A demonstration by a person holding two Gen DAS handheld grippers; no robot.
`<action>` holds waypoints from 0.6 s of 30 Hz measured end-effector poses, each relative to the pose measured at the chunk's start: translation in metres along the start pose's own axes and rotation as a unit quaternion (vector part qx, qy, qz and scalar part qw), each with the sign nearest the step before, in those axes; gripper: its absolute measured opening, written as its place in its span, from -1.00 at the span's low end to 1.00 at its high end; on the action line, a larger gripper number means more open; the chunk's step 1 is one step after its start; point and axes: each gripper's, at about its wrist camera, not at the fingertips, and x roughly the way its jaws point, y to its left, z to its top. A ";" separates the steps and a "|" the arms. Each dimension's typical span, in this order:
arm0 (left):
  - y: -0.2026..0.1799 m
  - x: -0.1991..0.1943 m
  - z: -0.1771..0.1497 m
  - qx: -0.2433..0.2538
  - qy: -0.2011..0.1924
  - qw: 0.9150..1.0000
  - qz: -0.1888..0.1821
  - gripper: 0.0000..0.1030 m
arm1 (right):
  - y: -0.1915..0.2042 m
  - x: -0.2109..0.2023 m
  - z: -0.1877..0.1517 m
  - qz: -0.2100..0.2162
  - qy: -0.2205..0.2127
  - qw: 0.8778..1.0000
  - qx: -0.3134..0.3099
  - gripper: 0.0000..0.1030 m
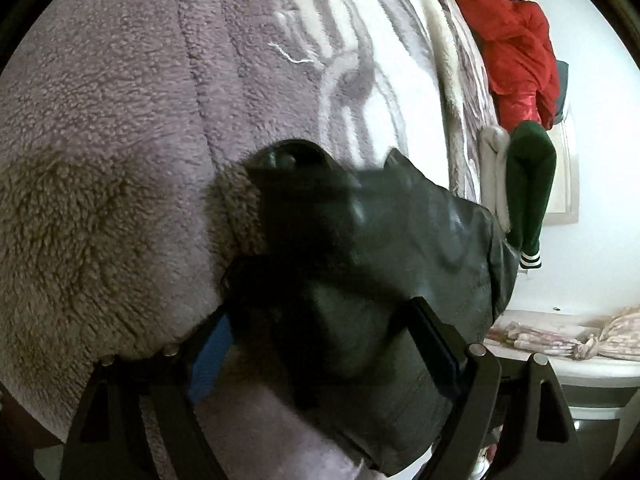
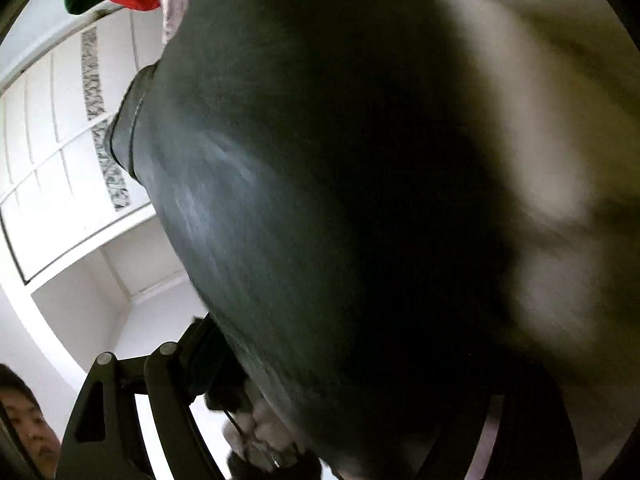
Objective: Fold large clothes
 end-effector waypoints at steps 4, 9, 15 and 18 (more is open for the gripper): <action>0.007 -0.017 -0.010 -0.015 0.005 1.000 -0.020 0.64 | 0.010 -0.001 -0.002 0.091 -0.006 0.994 0.057 0.15; 0.016 -0.005 -0.016 -0.037 0.020 0.998 -0.044 0.64 | 0.001 -0.001 0.005 0.069 -0.011 0.993 0.092 0.09; 0.006 0.011 -0.004 -0.044 0.006 0.998 -0.055 0.75 | 0.000 0.016 0.013 0.046 0.028 0.997 0.064 0.35; -0.006 0.010 -0.003 -0.034 -0.023 0.997 -0.063 0.74 | 0.014 0.034 0.020 0.027 0.032 0.998 0.047 0.52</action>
